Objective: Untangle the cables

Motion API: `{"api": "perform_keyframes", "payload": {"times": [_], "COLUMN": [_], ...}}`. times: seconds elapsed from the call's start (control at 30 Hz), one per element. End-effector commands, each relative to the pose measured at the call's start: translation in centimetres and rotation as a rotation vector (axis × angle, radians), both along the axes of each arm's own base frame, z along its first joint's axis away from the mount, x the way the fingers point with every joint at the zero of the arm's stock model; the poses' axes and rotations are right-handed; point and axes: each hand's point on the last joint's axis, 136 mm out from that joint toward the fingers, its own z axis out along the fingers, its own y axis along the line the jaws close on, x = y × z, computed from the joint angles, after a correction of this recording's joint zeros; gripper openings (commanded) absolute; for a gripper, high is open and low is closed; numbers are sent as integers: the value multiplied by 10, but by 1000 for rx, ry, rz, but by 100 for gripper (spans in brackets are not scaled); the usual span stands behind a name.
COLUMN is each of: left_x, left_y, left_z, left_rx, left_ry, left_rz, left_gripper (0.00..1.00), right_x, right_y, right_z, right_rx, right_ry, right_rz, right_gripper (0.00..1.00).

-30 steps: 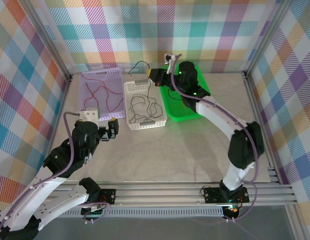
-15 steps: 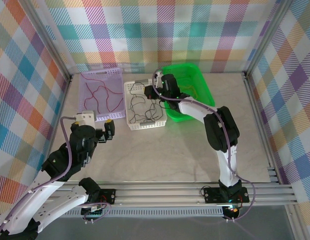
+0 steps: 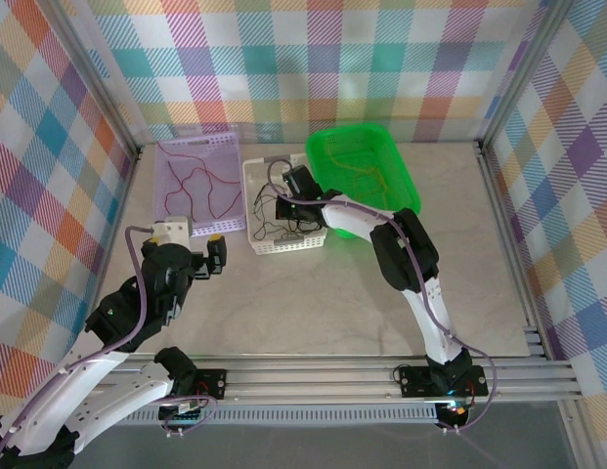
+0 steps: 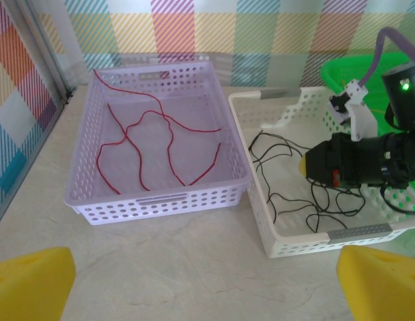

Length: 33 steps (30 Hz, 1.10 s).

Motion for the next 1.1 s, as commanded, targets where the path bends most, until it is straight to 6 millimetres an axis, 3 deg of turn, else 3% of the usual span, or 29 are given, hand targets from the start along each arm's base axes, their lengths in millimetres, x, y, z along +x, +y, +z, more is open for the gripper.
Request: {"api": "perform_keyframes", "payload": {"times": [0.0, 0.03, 0.17, 0.4, 0.63, 0.77, 1.07], "left_x": [2, 2, 4, 5, 6, 6, 6], "left_y": [2, 2, 0, -1, -2, -2, -3], "left_z": [-2, -3, -6, -7, -10, -10, -12], "left_rx": [26, 29, 42, 49, 60, 61, 67], "left_ry": [7, 9, 23, 30, 39, 42, 48], "left_rz": [5, 5, 1, -2, -3, -5, -6], "left_gripper": [100, 100, 100, 100, 100, 100, 100], "right_x": [4, 4, 4, 0, -4, -6, -9], "right_y": [-13, -13, -13, -14, -20, -26, -32], "right_z": [12, 16, 29, 49, 100, 120, 132], "right_rx": [-53, -53, -46, -31, 5, 4, -10], "right_ry": [14, 9, -10, -32, -109, -148, -170], "right_rz": [-50, -47, -37, -20, -24, -26, -26], "right_gripper": [0, 0, 19, 36, 52, 57, 59]}}
